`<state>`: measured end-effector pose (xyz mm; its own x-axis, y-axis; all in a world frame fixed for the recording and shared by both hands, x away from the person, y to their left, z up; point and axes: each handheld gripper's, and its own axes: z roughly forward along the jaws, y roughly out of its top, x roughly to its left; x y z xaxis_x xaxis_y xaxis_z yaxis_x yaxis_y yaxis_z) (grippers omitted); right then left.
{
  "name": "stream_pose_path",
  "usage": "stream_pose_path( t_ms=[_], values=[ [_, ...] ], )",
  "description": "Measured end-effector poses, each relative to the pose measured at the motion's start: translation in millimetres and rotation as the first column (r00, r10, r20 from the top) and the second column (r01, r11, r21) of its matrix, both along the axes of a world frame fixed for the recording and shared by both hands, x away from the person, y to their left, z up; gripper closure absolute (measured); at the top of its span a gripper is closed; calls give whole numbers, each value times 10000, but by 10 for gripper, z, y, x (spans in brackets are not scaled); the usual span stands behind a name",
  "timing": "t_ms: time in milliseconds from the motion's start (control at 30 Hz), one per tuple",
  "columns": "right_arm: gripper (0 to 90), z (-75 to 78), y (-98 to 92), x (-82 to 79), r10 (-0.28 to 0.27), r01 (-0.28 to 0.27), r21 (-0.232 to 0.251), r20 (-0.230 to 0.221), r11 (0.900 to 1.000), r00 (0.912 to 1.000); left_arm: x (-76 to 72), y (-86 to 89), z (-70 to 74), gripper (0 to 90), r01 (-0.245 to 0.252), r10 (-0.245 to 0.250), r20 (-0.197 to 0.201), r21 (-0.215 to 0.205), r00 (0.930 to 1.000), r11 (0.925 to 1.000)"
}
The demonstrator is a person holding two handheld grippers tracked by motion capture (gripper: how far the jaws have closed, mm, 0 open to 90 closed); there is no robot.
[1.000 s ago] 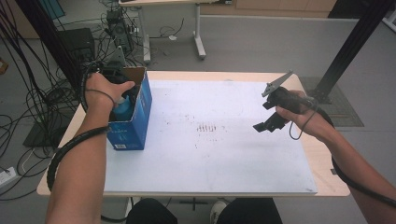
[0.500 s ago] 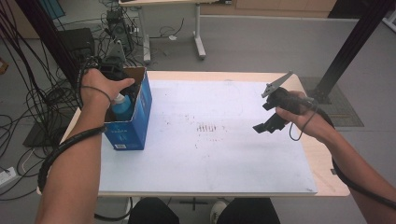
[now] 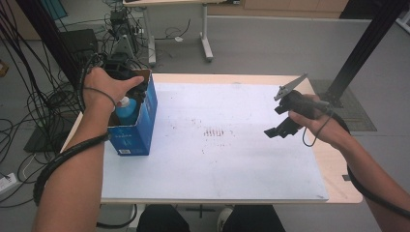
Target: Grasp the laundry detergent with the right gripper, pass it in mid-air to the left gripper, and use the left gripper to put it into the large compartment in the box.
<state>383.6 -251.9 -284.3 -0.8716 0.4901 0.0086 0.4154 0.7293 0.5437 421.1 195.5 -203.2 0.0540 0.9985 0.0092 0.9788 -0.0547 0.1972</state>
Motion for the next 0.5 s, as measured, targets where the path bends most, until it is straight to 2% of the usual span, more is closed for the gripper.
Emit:
stream_pose_path(
  t_ms=[167,267,500],
  values=[
    [4,42,-9,-14,-37,38,-125,34,9999,10000,-3,-131,67,170,388,-384,246,-152,9990,9991],
    [4,68,-17,-13,-55,57,-195,63,9998,10000,9,-205,94,169,526,-522,378,-99,9979,9986],
    [4,80,-57,4,-220,222,-187,104,9996,9997,69,-413,71,170,1020,-1020,281,1,9944,9948]
  ],
)
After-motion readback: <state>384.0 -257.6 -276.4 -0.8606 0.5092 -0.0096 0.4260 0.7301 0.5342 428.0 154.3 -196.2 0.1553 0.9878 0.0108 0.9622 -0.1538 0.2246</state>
